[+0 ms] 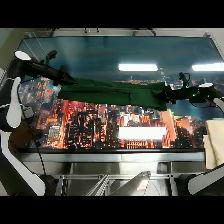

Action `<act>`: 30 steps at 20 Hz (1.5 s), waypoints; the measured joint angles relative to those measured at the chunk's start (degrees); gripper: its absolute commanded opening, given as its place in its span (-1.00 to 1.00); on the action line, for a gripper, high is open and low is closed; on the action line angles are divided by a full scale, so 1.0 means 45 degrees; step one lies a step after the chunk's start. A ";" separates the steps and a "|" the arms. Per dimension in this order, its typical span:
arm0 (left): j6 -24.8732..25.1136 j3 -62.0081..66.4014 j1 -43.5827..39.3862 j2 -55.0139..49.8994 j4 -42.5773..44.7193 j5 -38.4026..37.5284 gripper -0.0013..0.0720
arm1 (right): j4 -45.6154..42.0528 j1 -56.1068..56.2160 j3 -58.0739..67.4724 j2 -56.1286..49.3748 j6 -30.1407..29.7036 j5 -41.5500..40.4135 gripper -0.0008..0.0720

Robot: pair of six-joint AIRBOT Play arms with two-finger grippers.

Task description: Fold the shirts.

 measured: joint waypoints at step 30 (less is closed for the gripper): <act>0.0345 -0.3249 -0.5314 0.4012 0.1753 0.3347 -0.96 | -0.5561 -0.5236 0.2540 0.4313 0.1802 0.4915 -0.92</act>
